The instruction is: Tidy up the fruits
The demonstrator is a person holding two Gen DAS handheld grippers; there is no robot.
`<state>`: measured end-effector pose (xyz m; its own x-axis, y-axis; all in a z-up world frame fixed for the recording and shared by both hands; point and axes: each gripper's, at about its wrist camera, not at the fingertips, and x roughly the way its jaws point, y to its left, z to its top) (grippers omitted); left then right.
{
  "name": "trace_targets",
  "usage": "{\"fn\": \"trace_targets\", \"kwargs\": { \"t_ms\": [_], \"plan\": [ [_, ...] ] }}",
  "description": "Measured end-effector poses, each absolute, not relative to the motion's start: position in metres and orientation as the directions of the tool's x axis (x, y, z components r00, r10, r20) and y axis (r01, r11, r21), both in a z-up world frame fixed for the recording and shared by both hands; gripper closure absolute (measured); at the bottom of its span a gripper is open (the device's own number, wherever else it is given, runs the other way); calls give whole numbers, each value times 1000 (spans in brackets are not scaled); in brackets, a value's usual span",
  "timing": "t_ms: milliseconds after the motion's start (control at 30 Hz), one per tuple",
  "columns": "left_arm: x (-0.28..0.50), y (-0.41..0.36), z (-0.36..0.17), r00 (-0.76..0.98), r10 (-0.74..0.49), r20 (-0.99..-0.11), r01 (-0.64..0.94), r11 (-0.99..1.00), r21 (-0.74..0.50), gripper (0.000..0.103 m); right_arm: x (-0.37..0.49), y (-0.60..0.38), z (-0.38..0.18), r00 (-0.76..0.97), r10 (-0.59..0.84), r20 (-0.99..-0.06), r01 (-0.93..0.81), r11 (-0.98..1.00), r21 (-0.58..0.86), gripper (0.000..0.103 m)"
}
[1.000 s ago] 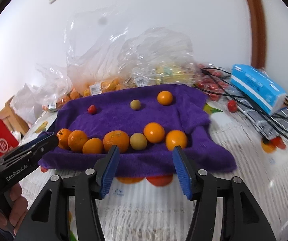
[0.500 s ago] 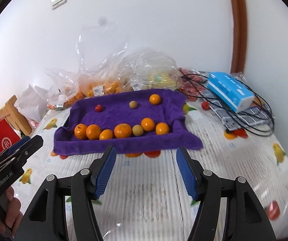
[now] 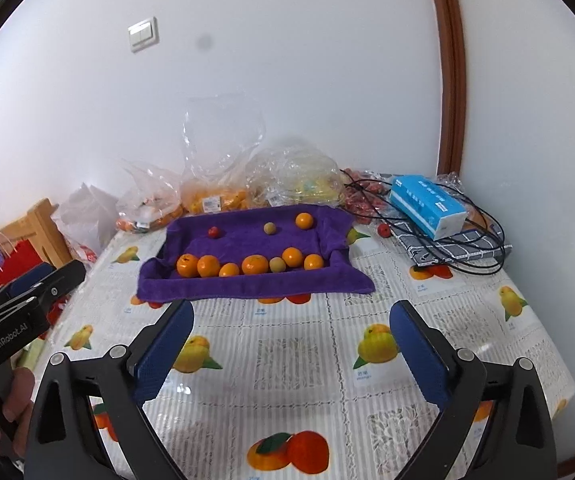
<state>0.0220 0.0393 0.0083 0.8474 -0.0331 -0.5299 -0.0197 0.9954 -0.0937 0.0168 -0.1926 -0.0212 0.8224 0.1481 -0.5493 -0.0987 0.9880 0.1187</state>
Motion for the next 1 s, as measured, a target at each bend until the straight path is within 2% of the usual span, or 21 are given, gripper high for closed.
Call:
{"fn": "trace_targets", "kwargs": {
  "t_ms": [1000],
  "plan": [
    [12, 30, 11, 850, -10, -527, -28, 998, -64, 23, -8, -204, -8, 841, 121, -527, -71, 991, 114, 5]
  ]
}}
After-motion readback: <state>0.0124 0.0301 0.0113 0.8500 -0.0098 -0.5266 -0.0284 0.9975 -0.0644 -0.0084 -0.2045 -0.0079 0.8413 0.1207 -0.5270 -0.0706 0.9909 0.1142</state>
